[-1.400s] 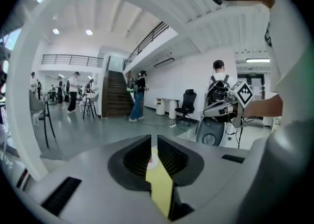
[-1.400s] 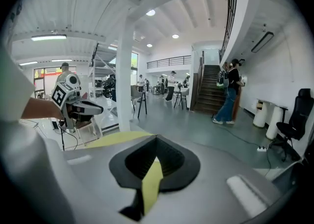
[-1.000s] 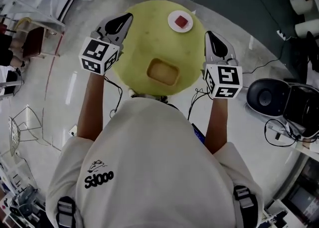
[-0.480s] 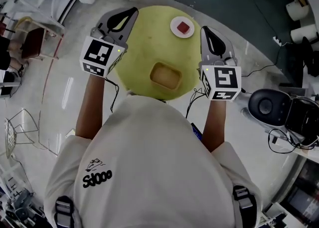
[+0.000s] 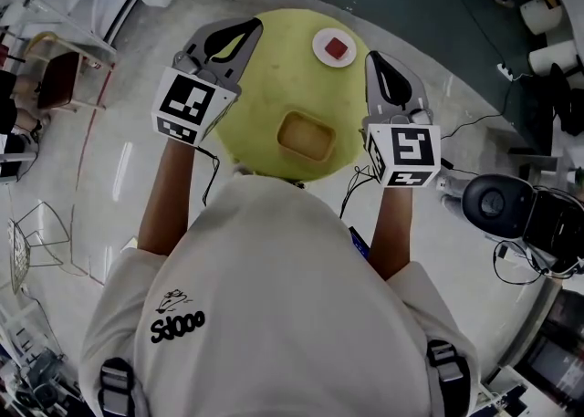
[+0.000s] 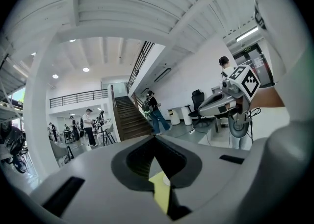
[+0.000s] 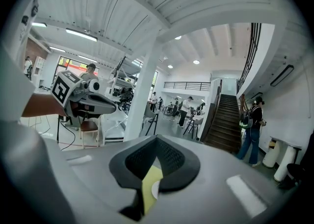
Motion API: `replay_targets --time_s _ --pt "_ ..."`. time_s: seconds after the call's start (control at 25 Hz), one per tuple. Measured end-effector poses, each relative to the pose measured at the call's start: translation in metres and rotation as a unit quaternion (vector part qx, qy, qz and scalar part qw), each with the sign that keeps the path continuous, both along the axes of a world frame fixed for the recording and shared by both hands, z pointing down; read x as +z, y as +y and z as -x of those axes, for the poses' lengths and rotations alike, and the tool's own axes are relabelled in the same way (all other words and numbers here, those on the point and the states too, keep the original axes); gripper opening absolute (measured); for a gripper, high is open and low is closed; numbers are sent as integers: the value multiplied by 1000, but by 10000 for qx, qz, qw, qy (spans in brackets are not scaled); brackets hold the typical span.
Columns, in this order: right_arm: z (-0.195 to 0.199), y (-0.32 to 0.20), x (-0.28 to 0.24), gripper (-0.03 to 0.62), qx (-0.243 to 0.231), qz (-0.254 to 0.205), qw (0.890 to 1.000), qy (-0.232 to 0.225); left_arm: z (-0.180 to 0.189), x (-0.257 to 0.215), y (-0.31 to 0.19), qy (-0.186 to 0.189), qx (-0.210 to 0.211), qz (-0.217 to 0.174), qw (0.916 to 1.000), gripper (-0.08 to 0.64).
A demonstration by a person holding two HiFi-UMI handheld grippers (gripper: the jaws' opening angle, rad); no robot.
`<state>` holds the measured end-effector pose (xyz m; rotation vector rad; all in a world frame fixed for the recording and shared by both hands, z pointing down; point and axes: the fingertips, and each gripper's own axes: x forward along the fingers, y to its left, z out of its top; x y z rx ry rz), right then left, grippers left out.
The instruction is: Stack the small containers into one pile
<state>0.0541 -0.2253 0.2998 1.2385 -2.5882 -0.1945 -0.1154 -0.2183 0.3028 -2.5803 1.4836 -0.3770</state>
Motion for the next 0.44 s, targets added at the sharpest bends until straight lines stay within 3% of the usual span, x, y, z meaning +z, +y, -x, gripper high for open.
replay_targets --time_s 0.44 --pt "2 9 5 11 24 93 10000 -27 -7 3 6 73 152 75 9998 6"
